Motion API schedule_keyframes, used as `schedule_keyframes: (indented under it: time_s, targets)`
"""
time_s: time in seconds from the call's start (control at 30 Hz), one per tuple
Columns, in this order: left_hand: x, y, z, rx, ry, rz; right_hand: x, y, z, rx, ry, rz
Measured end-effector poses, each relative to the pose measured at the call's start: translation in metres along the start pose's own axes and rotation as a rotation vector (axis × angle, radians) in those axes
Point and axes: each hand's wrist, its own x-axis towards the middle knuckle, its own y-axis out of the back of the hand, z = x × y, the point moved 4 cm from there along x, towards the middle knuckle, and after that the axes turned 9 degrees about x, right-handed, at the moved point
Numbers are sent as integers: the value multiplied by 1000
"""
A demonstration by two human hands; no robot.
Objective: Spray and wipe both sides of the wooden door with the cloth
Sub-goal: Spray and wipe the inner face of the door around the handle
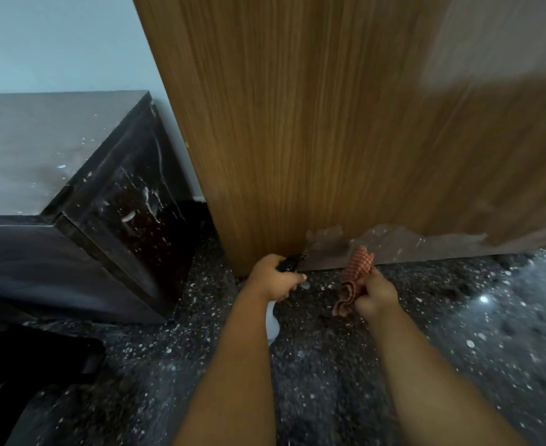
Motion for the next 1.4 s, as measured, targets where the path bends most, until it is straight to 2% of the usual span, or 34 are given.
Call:
schedule_keyframes:
  time_s: [0.1, 0.2, 0.33, 0.43, 0.6, 0.77, 0.9, 0.97, 1.03, 1.1, 1.17, 1.3, 1.4]
  targets:
    - [4, 7, 2, 4, 13, 41, -4, -5, -5, 168, -8, 31]
    - [8, 11, 0, -7, 15, 69, 2, -3, 5, 253, -95, 36]
    - [5, 11, -2, -8, 12, 64, -2, -14, 27, 197, -140, 43]
    - [0, 12, -9, -2, 28, 58, -16, -41, 51, 91, -183, -58]
    - [-6, 28, -21, -117, 18, 174, -46, -108, 34, 229, -147, -176]
    - [-5, 37, -37, -187, 72, 152, -16, -88, -40, 184, -28, -6]
    - [-5, 37, -42, -199, 102, 156, -16, -99, -36, 297, 8, 40]
    - [-3, 36, -44, -208, 112, 175, -18, -113, -9, 225, -66, -4]
    - [-1, 35, -43, -214, 115, 198, -17, -125, 21, 192, -237, -114]
    - [1, 33, -39, -211, 112, 200, -18, -125, 28, 148, -308, -147]
    - [1, 29, -33, -197, 109, 186, -8, -115, 16, 125, -266, -125]
    - [2, 21, -24, -214, 76, 158, 26, -73, -36, 73, 1, -22]
    - [1, 16, -20, -187, 59, 140, 29, -59, -56, 72, 103, -1]
